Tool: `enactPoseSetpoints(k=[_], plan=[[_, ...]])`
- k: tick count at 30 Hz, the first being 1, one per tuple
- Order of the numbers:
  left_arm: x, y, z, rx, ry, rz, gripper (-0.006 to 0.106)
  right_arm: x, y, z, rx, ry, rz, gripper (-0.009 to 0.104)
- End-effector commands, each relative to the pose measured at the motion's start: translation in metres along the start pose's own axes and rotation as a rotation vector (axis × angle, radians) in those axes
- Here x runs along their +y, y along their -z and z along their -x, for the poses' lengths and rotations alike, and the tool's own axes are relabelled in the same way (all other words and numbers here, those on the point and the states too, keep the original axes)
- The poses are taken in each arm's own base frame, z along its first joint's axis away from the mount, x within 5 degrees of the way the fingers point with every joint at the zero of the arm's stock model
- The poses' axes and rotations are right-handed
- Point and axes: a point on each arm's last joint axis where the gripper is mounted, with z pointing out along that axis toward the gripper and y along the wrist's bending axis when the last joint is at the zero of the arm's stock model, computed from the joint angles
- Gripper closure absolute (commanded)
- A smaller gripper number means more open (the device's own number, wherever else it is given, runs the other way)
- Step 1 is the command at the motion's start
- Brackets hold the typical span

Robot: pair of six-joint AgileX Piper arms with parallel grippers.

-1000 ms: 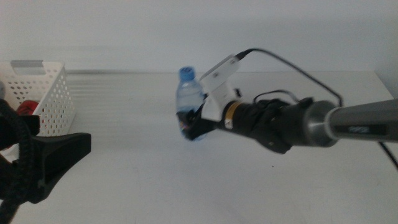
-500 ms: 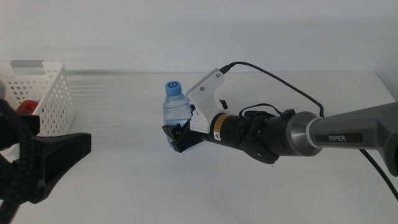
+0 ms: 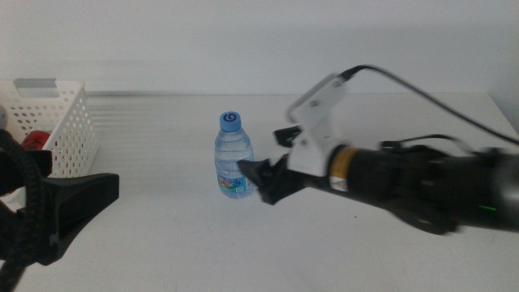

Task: Use arms to grab the bottles and put them into the dustbin to the left of the table.

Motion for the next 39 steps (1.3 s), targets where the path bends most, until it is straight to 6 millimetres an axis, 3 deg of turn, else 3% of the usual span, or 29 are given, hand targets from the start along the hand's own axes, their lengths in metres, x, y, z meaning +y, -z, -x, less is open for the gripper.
enactPoseSetpoints(k=[1,7,13,19,28,39], plan=[[-0.001,0.003,0.014,-0.092,0.023,-0.008,0.010,0.004,0.039,0.038,-0.150,-0.004,-0.001,0.017],[-0.001,0.003,0.014,-0.092,0.023,-0.008,0.010,0.002,0.112,0.063,-0.084,-0.083,-0.141,0.017],[-0.001,0.003,0.014,-0.092,0.023,-0.008,0.010,0.001,0.168,0.077,-0.061,-0.126,-0.250,0.019],[-0.001,0.003,0.014,-0.092,0.023,-0.008,0.010,0.009,0.214,0.083,-0.059,-0.077,-0.251,0.021],[-0.001,0.003,0.014,-0.092,0.023,-0.008,0.010,0.025,0.263,0.082,-0.068,-0.071,-0.187,0.021],[-0.001,0.003,0.014,-0.092,0.023,-0.008,0.010,0.029,0.275,0.082,-0.085,-0.053,-0.167,0.021]])
